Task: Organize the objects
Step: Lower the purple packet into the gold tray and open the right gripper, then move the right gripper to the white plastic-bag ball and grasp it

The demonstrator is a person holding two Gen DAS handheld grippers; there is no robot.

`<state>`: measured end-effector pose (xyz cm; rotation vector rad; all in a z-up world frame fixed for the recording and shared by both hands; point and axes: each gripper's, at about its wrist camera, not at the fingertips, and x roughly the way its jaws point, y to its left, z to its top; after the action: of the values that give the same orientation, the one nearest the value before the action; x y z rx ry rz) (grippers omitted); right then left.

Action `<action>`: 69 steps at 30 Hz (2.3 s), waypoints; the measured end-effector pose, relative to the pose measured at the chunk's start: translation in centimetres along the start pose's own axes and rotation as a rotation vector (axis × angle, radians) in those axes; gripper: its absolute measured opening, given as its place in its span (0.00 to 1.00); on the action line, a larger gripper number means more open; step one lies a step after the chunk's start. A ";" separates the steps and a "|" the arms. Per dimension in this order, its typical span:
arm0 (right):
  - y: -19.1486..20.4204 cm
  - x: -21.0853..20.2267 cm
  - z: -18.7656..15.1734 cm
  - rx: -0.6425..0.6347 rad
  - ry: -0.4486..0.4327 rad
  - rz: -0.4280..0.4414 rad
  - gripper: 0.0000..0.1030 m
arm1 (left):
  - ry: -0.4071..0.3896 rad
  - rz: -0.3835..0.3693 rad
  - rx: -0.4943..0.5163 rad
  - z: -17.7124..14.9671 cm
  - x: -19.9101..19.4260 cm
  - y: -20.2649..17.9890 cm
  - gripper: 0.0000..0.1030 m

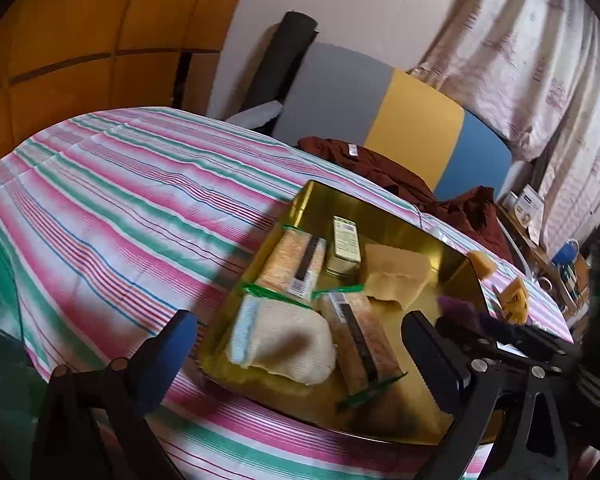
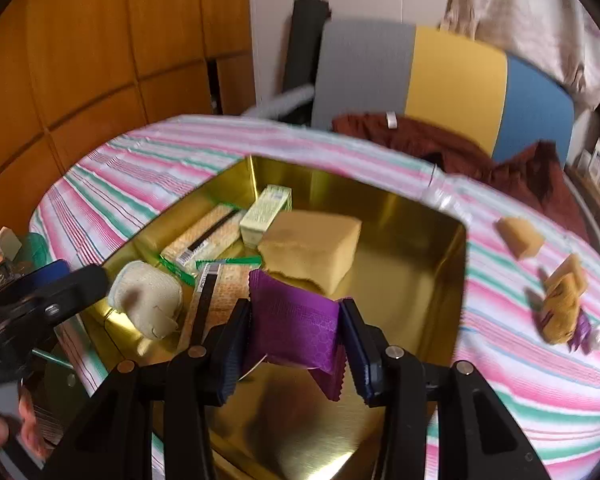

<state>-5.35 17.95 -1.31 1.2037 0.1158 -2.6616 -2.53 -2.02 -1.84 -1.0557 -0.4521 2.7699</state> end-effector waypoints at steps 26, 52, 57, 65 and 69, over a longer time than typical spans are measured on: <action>-2.1 -2.3 -0.5 0.242 0.004 0.037 0.49 | 0.025 -0.037 0.015 -0.8 -0.3 -1.3 1.00; -20.1 -6.4 -12.9 0.542 -0.003 -0.290 0.49 | 0.052 -0.253 0.334 -5.7 -1.9 -10.6 1.00; -25.7 -7.6 -15.5 0.696 -0.037 -0.330 0.50 | 0.079 -0.304 0.392 -7.2 -2.3 -13.2 1.00; -32.3 -7.7 -13.7 0.724 -0.072 -0.413 0.57 | 0.130 -0.340 0.437 -8.0 -2.3 -16.2 1.00; -35.4 -7.5 -10.8 0.715 -0.112 -0.464 0.60 | 0.140 -0.342 0.454 -8.2 -2.4 -17.1 1.00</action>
<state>-0.75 55.33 -3.50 1.3182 -0.7181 -3.3108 5.17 15.44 -0.51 -0.9462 0.0207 2.3200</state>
